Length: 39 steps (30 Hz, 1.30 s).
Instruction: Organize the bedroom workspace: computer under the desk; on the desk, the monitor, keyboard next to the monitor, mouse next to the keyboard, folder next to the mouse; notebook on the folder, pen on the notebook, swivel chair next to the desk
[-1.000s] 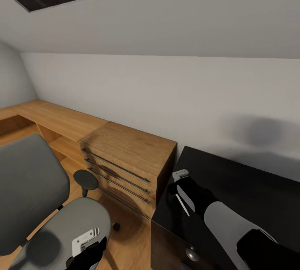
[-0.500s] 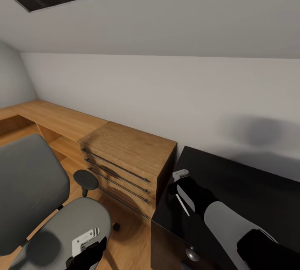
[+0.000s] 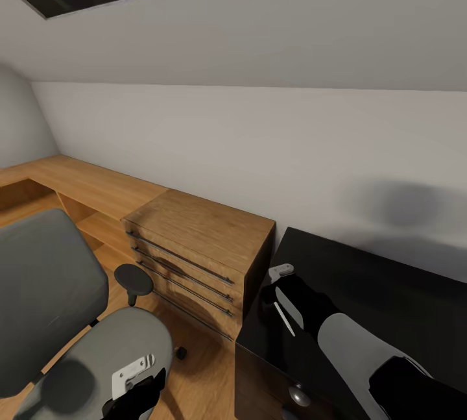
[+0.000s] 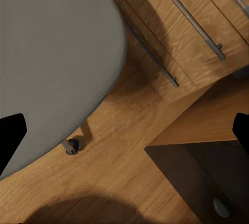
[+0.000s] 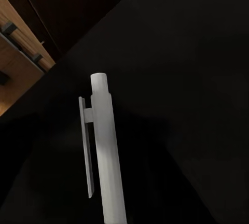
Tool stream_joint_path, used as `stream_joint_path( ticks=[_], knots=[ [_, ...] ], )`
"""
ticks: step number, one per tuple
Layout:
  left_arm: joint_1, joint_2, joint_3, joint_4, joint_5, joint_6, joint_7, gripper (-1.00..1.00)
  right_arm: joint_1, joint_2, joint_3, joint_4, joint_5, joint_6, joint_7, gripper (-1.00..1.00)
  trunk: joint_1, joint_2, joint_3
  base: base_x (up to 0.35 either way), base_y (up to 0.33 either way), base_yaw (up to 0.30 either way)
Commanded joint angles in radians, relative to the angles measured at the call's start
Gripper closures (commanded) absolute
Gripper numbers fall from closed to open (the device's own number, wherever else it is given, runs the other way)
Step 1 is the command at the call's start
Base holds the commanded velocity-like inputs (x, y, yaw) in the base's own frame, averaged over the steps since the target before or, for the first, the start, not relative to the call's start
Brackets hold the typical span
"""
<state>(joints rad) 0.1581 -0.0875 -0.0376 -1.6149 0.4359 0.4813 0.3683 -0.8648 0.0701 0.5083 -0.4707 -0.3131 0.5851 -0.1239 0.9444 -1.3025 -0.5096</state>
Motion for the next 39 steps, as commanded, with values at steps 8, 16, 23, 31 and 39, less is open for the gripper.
stream_joint_path(
  ticks=[8,16,23,31,39],
  knots=[
    [0.000,0.000,-0.002,-0.002,0.011,0.002,0.009,-1.00,0.000,-0.001,0.009,0.027,-0.006,0.009,-0.007,1.00,0.000,0.000,-0.001,0.000,0.000,0.000],
    [0.000,0.000,-0.001,-0.002,0.011,0.002,0.009,-1.00,0.000,-0.001,0.009,0.026,-0.006,0.009,-0.007,1.00,0.000,0.000,-0.001,0.000,0.000,0.000],
    [0.000,0.000,-0.001,-0.002,0.011,0.002,0.009,-1.00,0.000,-0.005,0.006,0.020,-0.010,0.075,-0.006,1.00,0.000,0.000,-0.001,0.000,0.000,0.000],
    [0.000,0.000,-0.001,-0.002,0.011,0.002,0.009,-1.00,0.000,-0.006,0.006,0.016,-0.012,0.112,-0.004,1.00,0.000,0.000,-0.001,0.000,0.000,0.000],
    [0.000,0.000,-0.001,-0.002,0.011,0.002,0.009,-1.00,0.000,-0.006,0.006,0.015,-0.013,0.115,-0.004,1.00,0.000,0.000,-0.001,0.000,0.000,0.000]
  ],
)
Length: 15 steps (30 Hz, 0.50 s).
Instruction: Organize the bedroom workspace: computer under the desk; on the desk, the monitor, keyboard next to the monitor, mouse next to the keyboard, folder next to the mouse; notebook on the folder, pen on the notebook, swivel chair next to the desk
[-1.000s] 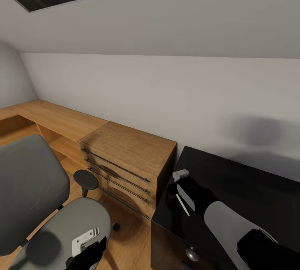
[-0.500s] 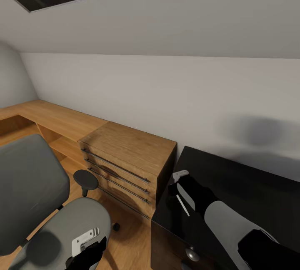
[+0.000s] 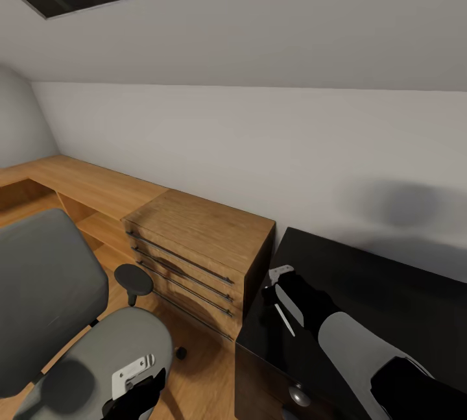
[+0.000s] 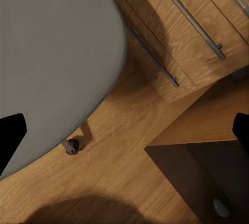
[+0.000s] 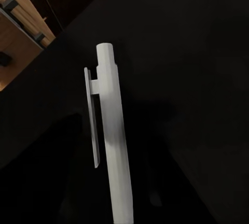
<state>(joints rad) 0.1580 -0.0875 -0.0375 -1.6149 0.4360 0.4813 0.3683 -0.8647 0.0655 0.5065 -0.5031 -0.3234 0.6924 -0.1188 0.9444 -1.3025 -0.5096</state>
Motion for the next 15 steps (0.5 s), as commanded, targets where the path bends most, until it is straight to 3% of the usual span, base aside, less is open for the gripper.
stream_joint_path(
  ticks=[1,15],
  knots=[
    [0.000,0.000,-0.001,-0.002,0.011,0.002,0.009,-1.00,0.000,-0.001,0.007,0.048,-0.003,0.008,-0.009,1.00,0.000,-0.001,-0.001,0.000,0.000,0.000],
    [0.000,0.000,-0.001,-0.002,0.010,0.002,0.009,-1.00,0.000,-0.001,0.006,0.047,-0.003,0.011,-0.008,1.00,0.000,-0.001,-0.001,0.000,0.000,0.000]
  ],
)
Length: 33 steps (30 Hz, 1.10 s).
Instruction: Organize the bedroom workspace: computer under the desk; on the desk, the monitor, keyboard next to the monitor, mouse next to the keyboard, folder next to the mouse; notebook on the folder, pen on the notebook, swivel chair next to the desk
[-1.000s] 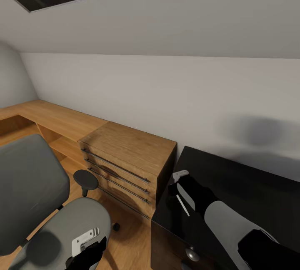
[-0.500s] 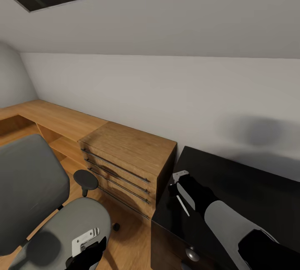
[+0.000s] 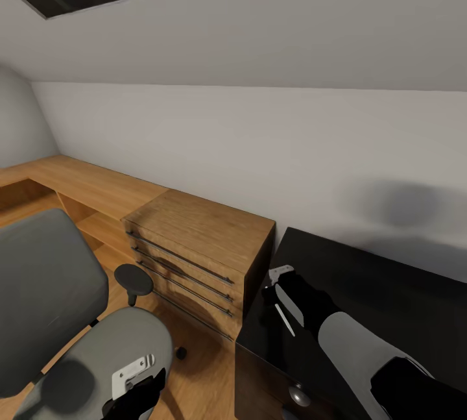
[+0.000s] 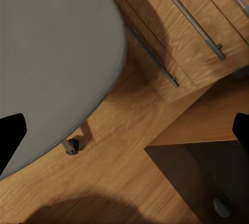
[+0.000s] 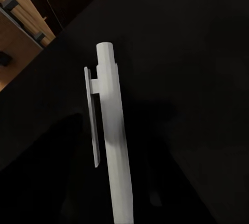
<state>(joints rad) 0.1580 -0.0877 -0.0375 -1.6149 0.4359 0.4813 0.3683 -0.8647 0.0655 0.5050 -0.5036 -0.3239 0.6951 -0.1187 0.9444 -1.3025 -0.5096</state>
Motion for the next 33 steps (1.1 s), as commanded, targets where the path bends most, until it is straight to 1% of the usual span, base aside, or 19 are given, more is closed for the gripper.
stream_joint_path(
  ticks=[1,10,19,33],
  knots=[
    [0.000,0.000,-0.001,-0.002,0.011,0.002,0.009,-1.00,0.000,-0.001,0.007,0.048,-0.003,0.008,-0.009,1.00,0.000,0.000,-0.001,0.000,0.000,0.000],
    [0.000,0.000,-0.001,-0.002,0.011,0.002,0.009,-1.00,0.000,-0.002,0.007,0.047,-0.003,0.011,-0.008,1.00,0.000,0.000,-0.001,0.000,0.000,0.000],
    [0.000,-0.001,-0.002,-0.002,0.011,0.002,0.009,-1.00,0.000,-0.001,0.006,0.046,-0.003,0.045,-0.007,1.00,0.000,0.000,-0.001,0.000,0.000,0.000],
    [0.000,-0.001,-0.002,-0.002,0.011,0.002,0.009,-1.00,-0.001,-0.001,0.004,0.046,-0.003,0.049,-0.007,1.00,0.000,0.000,-0.001,0.000,0.000,0.000]
  ],
)
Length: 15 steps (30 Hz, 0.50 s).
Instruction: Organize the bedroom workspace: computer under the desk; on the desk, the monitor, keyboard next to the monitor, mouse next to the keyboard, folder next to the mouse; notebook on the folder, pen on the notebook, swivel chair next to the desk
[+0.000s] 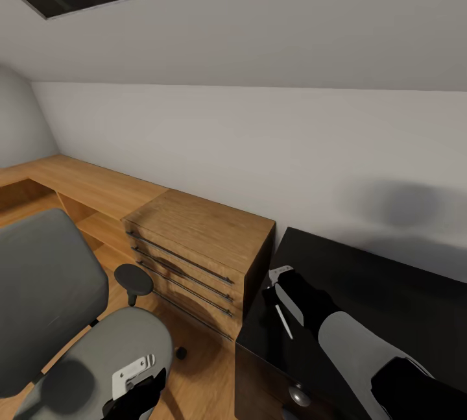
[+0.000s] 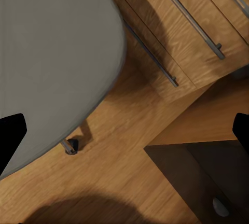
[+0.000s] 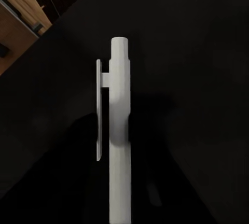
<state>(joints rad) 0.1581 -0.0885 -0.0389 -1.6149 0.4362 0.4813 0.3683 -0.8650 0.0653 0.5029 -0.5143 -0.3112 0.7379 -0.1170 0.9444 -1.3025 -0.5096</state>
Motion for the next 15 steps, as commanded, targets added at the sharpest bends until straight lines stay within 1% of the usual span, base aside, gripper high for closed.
stream_joint_path(
  ticks=[1,15],
  knots=[
    [0.000,0.000,-0.001,-0.002,0.011,0.002,0.009,-1.00,0.000,-0.001,0.006,0.056,-0.016,0.006,-0.009,1.00,0.000,0.000,-0.001,0.000,0.000,0.000],
    [0.000,0.000,0.000,-0.002,0.010,0.002,0.009,-1.00,0.000,-0.001,0.008,0.056,-0.015,0.006,-0.009,1.00,0.000,0.000,-0.001,0.000,0.000,0.000]
  ],
)
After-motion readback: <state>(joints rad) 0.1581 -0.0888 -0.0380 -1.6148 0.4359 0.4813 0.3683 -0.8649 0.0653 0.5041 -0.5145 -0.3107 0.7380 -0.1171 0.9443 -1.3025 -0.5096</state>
